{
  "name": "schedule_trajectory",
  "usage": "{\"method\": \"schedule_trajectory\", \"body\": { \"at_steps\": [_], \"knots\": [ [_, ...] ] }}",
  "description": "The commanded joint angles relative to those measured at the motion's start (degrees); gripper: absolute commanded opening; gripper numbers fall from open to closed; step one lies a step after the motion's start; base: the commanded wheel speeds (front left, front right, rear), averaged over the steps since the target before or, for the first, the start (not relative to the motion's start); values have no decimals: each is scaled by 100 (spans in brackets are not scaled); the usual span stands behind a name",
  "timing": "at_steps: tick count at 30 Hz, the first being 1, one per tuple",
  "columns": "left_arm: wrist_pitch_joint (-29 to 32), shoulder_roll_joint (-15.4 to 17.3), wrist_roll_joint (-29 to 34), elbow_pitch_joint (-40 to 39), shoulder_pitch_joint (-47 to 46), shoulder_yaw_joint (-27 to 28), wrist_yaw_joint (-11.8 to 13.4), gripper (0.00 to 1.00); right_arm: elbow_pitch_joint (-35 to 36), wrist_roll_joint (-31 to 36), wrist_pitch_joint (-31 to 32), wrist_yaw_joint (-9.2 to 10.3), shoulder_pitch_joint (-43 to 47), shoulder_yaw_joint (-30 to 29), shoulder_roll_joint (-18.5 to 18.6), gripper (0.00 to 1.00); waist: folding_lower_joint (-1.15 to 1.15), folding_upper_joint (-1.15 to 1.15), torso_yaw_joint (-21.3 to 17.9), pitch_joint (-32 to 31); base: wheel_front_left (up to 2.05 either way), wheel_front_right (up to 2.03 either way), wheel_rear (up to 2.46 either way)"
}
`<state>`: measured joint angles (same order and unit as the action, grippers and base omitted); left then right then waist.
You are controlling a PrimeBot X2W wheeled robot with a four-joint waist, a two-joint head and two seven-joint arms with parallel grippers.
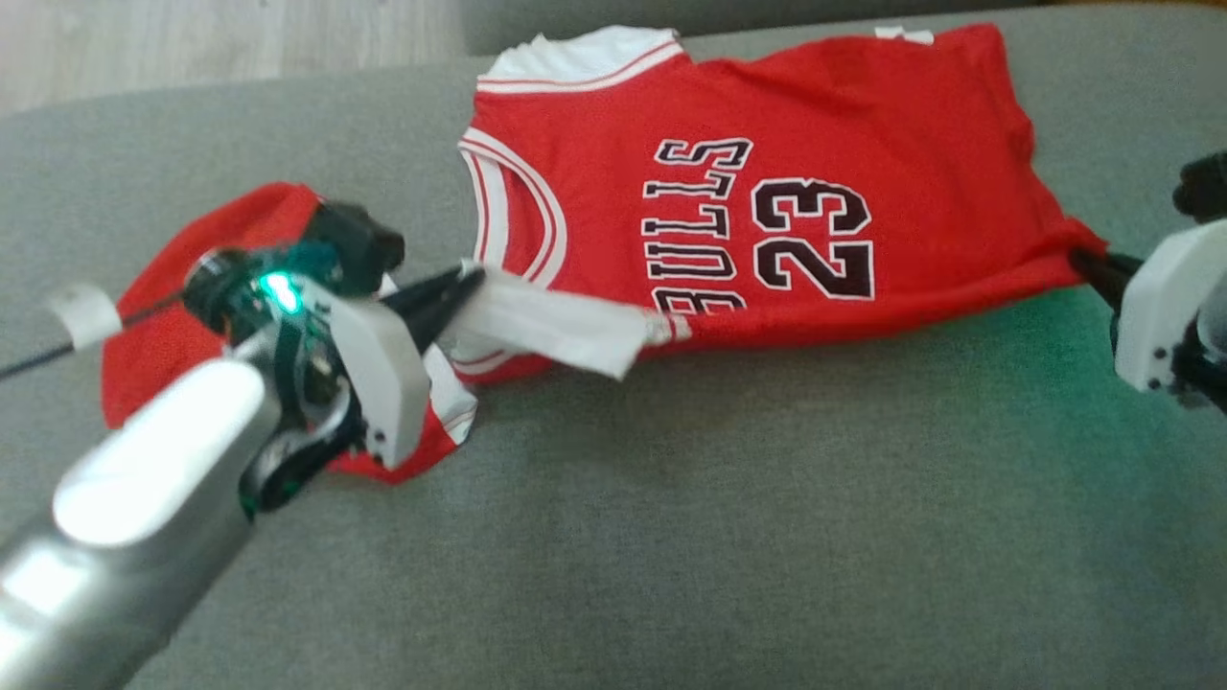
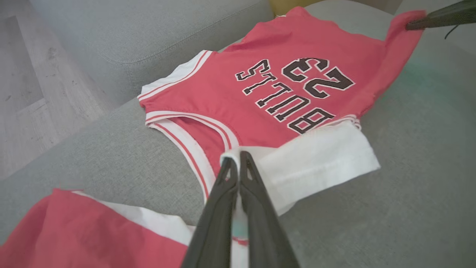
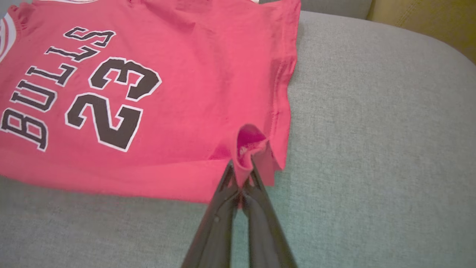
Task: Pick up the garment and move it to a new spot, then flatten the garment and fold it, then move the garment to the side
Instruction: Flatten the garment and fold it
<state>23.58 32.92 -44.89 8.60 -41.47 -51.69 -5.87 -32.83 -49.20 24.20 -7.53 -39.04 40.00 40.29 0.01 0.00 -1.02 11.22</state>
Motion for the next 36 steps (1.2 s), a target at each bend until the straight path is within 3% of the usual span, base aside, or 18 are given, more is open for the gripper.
{"method": "schedule_trajectory", "body": {
  "at_steps": [1,14,15,16,17,20,25,26,27,30,36],
  "knots": [
    [-34,117,75,-1,-451,309,-27,0,18,78,-29,4,-135,-73,75,0,-1,0,-66,136,0,0,0],
    [-501,-539,671,1836,-1721,85,-98,0,-733,497,-417,4,-917,-233,-653,0,-1,0,-366,734,0,0,0],
    [-618,-591,713,1925,-1784,94,-89,45,-813,537,-504,4,-976,-265,-681,0,-1,0,-384,767,0,0,0],
    [-769,-654,762,2019,-1847,117,-53,100,-886,631,-673,4,-1048,-298,-696,84,-1,0,-396,795,0,0,0],
    [-950,-725,817,2116,-1905,143,-8,100,-1003,640,-773,4,-1088,-364,-747,100,-1,0,-404,811,0,0,0],
    [-1696,-926,1001,2402,-2071,301,266,100,-1182,709,-1400,4,-1239,-586,-867,100,-1,0,-422,850,0,0,0],
    [-3231,-1289,1081,2755,-2077,724,816,100,-1384,889,-3078,4,-1277,-1179,-1092,100,-1,0,-395,739,0,0,0],
    [-3231,-1289,1081,2755,-2077,724,816,100,-1384,889,-3078,4,-1277,-1179,-1092,100,-1,0,-395,739,0,0,0],
    [-3646,-1422,1049,2793,-1962,889,980,100,-1367,999,-3655,4,-1160,-1401,-1193,100,-1,0,-377,642,0,0,0],
    [-3836,-1582,1063,2620,-1625,1127,1184,100,-1133,1212,-3900,4,-841,-1879,-1356,100,-1,0,-365,486,0,0,0],
    [-3856,-1862,1530,1472,-362,1871,1611,100,448,2373,-3917,4,515,-3519,-1981,100,-1,0,-350,180,0,0,0]
  ]
}}
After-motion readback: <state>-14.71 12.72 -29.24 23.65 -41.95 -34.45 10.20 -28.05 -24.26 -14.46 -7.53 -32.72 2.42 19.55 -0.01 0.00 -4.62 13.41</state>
